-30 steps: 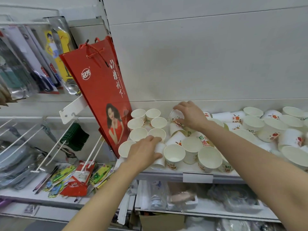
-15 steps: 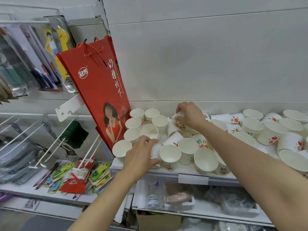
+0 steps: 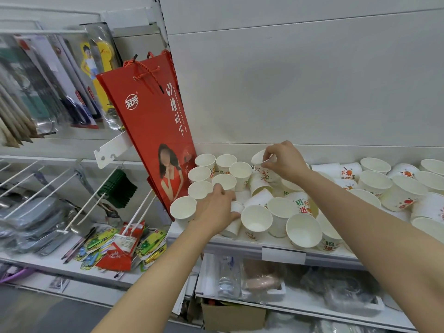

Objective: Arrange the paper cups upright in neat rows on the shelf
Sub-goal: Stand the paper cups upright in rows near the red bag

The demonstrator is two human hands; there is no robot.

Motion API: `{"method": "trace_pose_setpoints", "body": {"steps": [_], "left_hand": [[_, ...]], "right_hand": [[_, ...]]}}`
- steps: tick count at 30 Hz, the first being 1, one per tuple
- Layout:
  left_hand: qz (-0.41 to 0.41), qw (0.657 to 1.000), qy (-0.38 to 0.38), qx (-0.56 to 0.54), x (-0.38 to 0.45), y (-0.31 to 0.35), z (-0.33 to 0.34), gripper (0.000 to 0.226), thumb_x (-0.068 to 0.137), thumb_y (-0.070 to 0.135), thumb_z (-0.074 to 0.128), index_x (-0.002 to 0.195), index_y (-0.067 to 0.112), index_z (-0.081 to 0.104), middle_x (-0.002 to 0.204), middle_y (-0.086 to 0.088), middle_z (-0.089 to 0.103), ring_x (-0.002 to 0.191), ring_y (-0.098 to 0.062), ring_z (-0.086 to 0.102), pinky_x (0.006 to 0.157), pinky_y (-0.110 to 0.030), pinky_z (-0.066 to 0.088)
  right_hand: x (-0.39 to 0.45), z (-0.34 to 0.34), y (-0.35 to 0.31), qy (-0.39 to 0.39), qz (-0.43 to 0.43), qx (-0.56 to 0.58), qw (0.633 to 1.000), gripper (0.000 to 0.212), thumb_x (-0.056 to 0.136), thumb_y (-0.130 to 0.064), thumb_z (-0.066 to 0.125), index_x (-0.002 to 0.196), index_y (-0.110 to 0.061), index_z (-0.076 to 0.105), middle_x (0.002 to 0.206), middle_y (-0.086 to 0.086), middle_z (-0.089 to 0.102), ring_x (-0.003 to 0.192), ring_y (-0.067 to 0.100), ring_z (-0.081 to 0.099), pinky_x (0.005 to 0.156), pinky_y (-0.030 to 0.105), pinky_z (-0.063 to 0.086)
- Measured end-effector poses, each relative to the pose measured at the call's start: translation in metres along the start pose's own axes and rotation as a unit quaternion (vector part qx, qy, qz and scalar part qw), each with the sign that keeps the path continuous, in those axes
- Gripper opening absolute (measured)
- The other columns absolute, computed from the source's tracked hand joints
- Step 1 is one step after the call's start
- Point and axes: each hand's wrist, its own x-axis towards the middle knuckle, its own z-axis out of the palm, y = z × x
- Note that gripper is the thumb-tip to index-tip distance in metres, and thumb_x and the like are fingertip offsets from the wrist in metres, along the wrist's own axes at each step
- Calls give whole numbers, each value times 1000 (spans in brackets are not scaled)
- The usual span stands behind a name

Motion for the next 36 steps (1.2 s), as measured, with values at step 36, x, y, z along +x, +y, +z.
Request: {"method": "trace_pose_setpoints", "body": {"steps": [36], "left_hand": [[109,988,111,1,68,31,-41,22,91,32,61,111,29,69,108,5,67,106,-21,57,73,-32,46]], "right_hand": [[-60,-62,30,98,19,90,991,9,76,-23,76,84,-23,71,101,2,66,113,17,46,83,27,34]]}}
